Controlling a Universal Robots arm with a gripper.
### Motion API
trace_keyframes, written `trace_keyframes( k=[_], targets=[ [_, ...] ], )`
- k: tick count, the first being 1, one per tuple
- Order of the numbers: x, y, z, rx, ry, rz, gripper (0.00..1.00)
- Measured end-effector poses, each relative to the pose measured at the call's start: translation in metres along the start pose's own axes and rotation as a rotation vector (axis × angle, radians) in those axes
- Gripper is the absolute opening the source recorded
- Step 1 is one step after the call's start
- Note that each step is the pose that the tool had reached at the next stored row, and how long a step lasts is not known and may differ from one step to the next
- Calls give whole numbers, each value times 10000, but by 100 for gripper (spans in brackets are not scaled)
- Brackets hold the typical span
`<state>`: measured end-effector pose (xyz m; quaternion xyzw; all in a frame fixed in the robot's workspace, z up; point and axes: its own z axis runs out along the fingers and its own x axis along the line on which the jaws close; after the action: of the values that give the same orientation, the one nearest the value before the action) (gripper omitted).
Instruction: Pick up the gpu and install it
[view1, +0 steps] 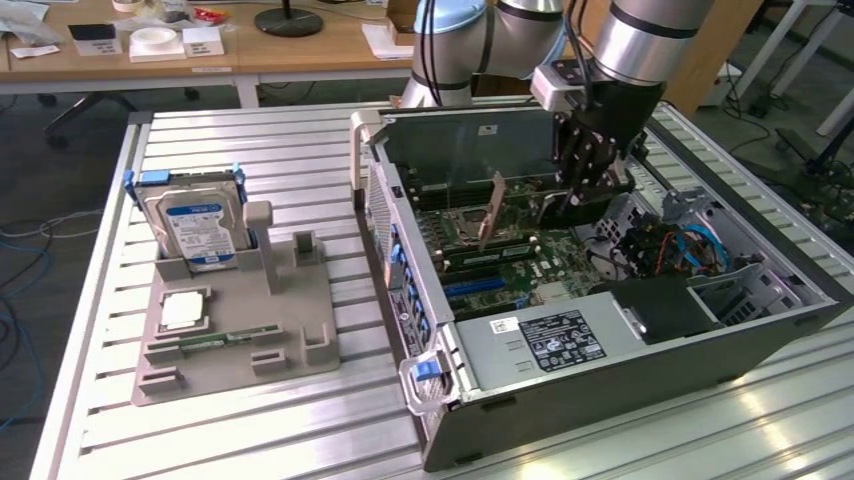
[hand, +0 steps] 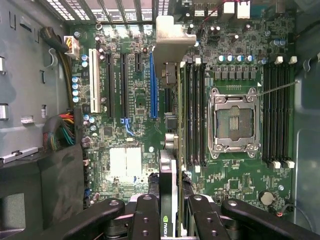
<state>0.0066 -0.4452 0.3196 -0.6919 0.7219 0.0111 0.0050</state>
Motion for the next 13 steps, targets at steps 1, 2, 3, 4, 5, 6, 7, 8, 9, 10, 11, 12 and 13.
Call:
trace_keyframes(
  k=[1,2,3,4,5,6,7,8,9,10,11,12,13],
  targets=[
    [0,9,0,1,-1,1,27],
    [1,25,1,1,-1,-1,27],
    [2,45,2,3,-1,-1,27],
    [3,64,2,6,0,-1,27],
    [3,82,3,8,0,-1,27],
    [4,97,3,9,0,-2,27],
    [5,109,4,11,0,-1,27],
    [5,115,4,12,-1,-1,27],
    [5,114,4,12,-1,-1,27],
    [5,114,4,11,-1,-1,27],
    [5,114,4,11,-1,-2,27],
    [5,114,4,11,-1,-2,27],
    [5,114,4,12,-1,-2,27]
  ],
)
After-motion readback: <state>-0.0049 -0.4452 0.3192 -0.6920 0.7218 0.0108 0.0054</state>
